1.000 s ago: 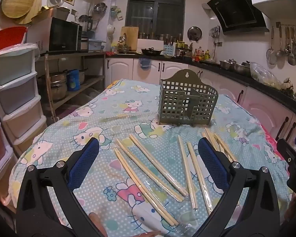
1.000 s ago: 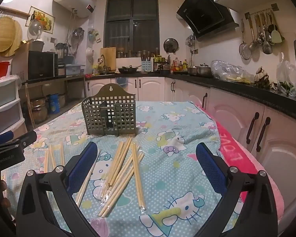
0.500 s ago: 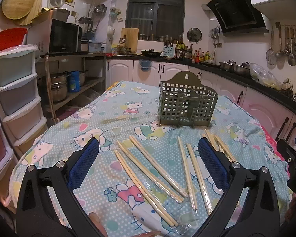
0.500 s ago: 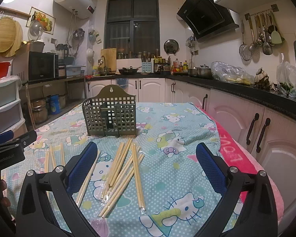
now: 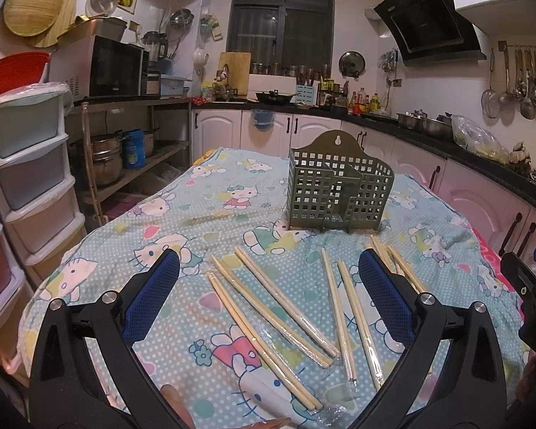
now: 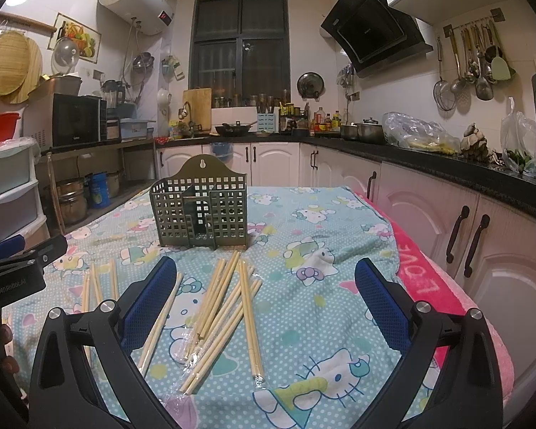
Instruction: Organize utensils
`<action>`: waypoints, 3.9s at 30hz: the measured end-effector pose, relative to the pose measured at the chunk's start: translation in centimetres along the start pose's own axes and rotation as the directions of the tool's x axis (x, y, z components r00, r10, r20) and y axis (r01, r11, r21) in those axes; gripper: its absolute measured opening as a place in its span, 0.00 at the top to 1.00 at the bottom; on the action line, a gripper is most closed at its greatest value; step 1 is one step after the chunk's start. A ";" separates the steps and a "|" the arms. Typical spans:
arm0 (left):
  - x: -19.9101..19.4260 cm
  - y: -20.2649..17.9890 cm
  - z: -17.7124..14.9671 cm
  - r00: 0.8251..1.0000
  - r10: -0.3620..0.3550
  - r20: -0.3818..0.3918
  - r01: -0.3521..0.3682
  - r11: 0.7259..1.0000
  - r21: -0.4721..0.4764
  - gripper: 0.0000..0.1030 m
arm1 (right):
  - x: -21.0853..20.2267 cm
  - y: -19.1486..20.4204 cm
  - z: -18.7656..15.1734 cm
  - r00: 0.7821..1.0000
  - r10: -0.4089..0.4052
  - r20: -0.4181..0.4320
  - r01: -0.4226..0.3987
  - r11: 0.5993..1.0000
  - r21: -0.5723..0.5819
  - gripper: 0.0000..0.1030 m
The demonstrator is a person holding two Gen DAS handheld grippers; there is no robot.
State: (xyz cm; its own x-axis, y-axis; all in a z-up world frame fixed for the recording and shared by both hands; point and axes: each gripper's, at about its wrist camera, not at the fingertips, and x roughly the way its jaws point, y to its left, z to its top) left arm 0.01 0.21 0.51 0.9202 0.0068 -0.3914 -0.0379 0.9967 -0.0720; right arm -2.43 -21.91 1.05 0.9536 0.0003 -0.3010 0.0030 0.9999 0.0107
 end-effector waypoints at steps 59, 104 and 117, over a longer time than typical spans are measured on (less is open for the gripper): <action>5.5 7.5 -0.8 0.968 -0.030 -0.248 -0.013 0.985 -0.171 0.11 | 9.3 1.7 2.2 0.954 0.176 -0.241 -0.197 0.978 -0.064 0.06; 15.6 9.2 -0.7 0.874 -0.118 -0.471 0.015 0.976 -0.216 0.91 | 25.2 2.5 0.3 0.807 0.141 -0.574 -0.296 0.937 -0.187 0.68; 14.3 9.8 0.2 0.889 -0.144 -0.434 0.038 0.969 -0.243 0.93 | 25.8 1.2 1.4 0.810 0.186 -0.556 -0.315 0.938 -0.143 0.92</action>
State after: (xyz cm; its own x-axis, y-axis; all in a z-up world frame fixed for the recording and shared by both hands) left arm 12.85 10.13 -5.56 0.6544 -0.1725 -0.7362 -0.0962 0.9467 -0.3073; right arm 22.61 -20.73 -5.32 0.6054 0.1929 -0.7722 -0.3402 0.9398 -0.0320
